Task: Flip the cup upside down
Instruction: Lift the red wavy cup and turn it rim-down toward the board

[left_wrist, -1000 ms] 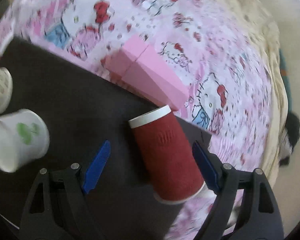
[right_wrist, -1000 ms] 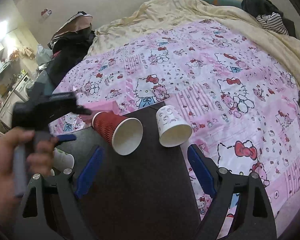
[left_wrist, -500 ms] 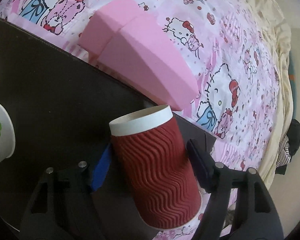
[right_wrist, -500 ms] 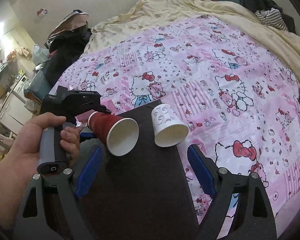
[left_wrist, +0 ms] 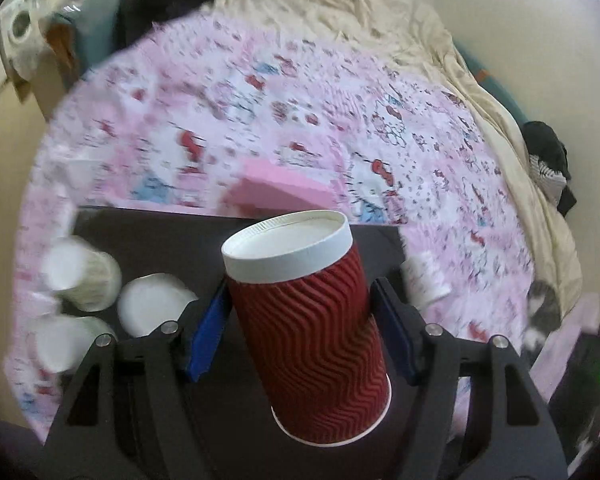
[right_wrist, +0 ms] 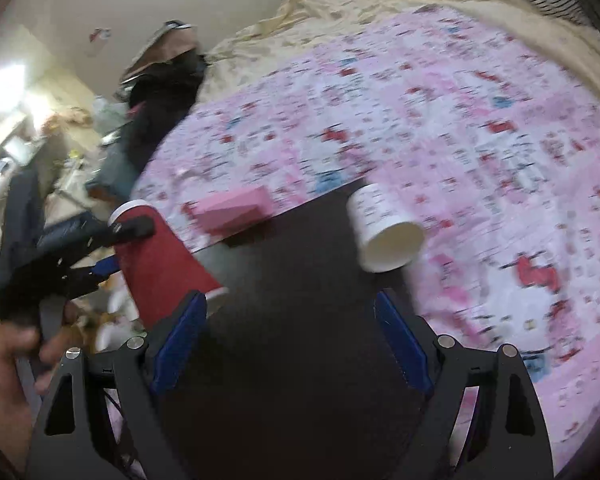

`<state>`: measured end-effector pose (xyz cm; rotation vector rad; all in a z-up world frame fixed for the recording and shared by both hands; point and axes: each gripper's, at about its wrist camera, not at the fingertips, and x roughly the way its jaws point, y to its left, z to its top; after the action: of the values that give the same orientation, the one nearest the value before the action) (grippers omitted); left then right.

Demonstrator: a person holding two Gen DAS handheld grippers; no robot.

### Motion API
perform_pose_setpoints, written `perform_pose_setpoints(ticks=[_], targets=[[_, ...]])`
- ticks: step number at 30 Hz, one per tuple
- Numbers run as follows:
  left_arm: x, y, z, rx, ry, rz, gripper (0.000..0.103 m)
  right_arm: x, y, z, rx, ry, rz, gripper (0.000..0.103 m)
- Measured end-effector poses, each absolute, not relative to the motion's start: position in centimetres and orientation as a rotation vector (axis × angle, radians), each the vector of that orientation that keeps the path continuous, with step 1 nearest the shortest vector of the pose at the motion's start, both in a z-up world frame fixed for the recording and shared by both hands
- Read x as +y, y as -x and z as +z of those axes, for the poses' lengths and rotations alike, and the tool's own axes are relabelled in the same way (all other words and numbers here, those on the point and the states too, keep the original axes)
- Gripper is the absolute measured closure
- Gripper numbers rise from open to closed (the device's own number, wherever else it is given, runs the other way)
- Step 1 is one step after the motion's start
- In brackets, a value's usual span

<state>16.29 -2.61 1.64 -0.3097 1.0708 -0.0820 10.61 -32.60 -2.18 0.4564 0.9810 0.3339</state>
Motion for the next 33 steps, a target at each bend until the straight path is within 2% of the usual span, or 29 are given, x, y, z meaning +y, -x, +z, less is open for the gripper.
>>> perform_pose_setpoints(ticks=[12,21,23,26,33], targets=[[5.5,-6.5,1.8,1.013,0.351,-0.058,0.037,-19.1,-3.7,-2.0,1.012,-0.382,0.728,0.014],[6.1,-4.2,1.0,1.033,0.364,-0.113,0.037,-10.8,-0.8,-3.2,1.002,-0.023,0.823,0.014],[6.0,-4.0,0.9,1.036,0.366,-0.126,0.038,-10.6,-1.0,-3.9,1.028,-0.028,0.818,0.017],[5.5,-3.6,1.0,1.035,0.335,-0.142,0.039,-10.7,-1.3,-4.7,1.054,-0.023,0.814,0.030],[3.9,-3.1,1.6,1.020,0.236,-0.147,0.039,-11.2,-2.3,-6.0,1.097,-0.041,0.798,0.031]])
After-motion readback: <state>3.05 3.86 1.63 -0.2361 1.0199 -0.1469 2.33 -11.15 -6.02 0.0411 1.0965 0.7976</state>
